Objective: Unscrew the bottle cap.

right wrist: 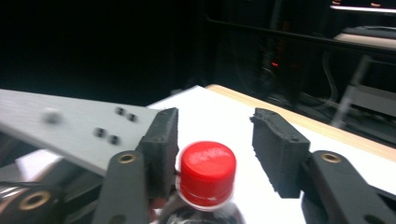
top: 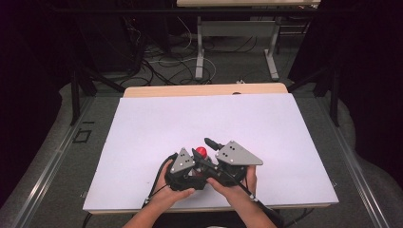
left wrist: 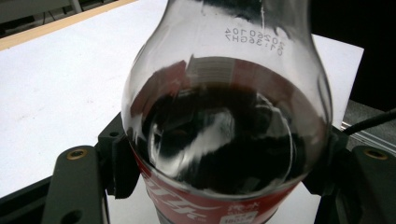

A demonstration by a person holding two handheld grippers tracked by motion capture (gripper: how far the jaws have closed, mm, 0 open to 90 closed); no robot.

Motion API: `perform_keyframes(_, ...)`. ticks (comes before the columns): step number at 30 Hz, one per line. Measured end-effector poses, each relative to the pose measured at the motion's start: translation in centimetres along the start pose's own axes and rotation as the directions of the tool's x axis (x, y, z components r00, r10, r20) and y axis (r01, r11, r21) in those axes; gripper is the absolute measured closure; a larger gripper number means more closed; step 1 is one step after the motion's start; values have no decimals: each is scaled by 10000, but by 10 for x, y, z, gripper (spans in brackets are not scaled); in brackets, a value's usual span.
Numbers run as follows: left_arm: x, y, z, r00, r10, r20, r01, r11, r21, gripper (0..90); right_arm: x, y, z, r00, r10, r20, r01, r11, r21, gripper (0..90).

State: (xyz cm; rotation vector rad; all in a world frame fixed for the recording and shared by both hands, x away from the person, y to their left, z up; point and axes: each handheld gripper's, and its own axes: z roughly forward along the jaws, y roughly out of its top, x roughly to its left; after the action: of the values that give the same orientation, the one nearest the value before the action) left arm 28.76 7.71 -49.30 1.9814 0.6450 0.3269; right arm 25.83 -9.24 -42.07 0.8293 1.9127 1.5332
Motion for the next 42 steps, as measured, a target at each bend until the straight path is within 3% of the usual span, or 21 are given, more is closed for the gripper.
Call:
perform_keyframes(4, 0, 0, 0, 9999, -32, -111, 33, 10000, 65, 297, 0, -4, 8, 9987, 511, 85, -513, 9984, 257, 515)
perform_keyframes(7, 1, 0, 0, 9999, -65, -101, 65, 10000, 54, 297, 0, -5, 9, 9988, 492, 75, -494, 9981, 365, 528)
perform_keyframes(11, 3, 0, -2, 9999, -75, -151, 76, 10000, 25, 297, -5, -6, 5, 9972, 537, -529, -522, 9982, 302, 596)
perform_keyframes(14, 2, 0, -2, 9999, -41, -104, 41, 10000, 27, 297, -8, -7, 5, 9951, 297, -944, -280, 9994, 189, 605)
perform_keyframes(16, 2, -1, -2, 10000, -79, 16, 79, 10000, -8, 297, -13, -6, 6, 9857, -479, -1618, 517, 9985, 190, 609)
perform_keyframes(17, 4, -2, -3, 9999, 23, 139, -22, 10000, -9, 297, -19, -5, 7, 9751, -642, -2121, 694, 9974, 174, 610)
perform_keyframes(19, 4, -2, -3, 9999, 33, 150, -32, 10000, -21, 297, -35, -3, 11, 9386, -653, -3389, 775, 9967, 224, 613)
perform_keyframes(20, 3, -2, -3, 9998, 96, 180, -95, 10000, -29, 297, -35, -3, 11, 9386, -653, -3389, 775, 9967, 224, 613)
perform_keyframes(21, 3, -2, -3, 9996, 79, 272, -80, 10000, 13, 297, -51, -3, 17, 8801, -670, -4700, 847, 9963, 166, 612)
perform_keyframes(23, 2, -2, -2, 9996, 82, 279, -82, 10000, -11, 297, -62, -3, 22, 8368, -636, -5437, 846, 9963, 135, 610)
perform_keyframes(24, 3, -2, -1, 9996, 69, 256, -69, 10000, -9, 297, -65, -4, 24, 8261, -569, -5606, 780, 9969, 138, 609)
perform_keyframes(25, 3, -2, -1, 9996, 69, 256, -69, 10000, -9, 297, -67, -3, 25, 8245, -418, -5644, 683, 9973, 259, 606)
perform_keyframes(26, 3, -2, -1, 9997, 43, 226, -42, 10000, -24, 297, -67, -4, 25, 8301, -242, -5571, 471, 9985, 268, 583)
perform_keyframes(29, 4, -1, -2, 10000, -51, 52, 51, 10000, -22, 297, -57, -3, 20, 8721, 179, -4891, -114, 9998, 162, 461)
perform_keyframes(31, 5, -2, -2, 9999, -122, -44, 122, 9999, -5, 297, -45, -1, 14, 9251, 551, -3757, -569, 9984, 62, 442)
perform_keyframes(32, 5, -2, -2, 9998, -184, -100, 183, 9998, -62, 297, -38, 0, 12, 9452, 778, -3171, -821, 9966, -2, 442)
perform_keyframes(34, 4, -2, -1, 9997, -152, -188, 151, 9999, -59, 297, -25, 0, 9, 9741, 981, -2035, -1013, 9948, -53, 450)
perform_keyframes(35, 4, -1, -1, 9997, -129, -203, 128, 9999, -56, 297, -18, 1, 9, 9818, 966, -1637, -978, 9952, 5, 456)
perform_keyframes(38, 3, -1, -1, 9997, -131, -214, 130, 9999, -32, 296, -8, 0, 13, 9930, 790, -876, -781, 9969, 139, 500)
perform_keyframes(42, 3, -1, -1, 9995, -163, -254, 163, 9999, 15, 297, 0, -4, 19, 9987, 505, -88, -498, 9966, 650, 523)
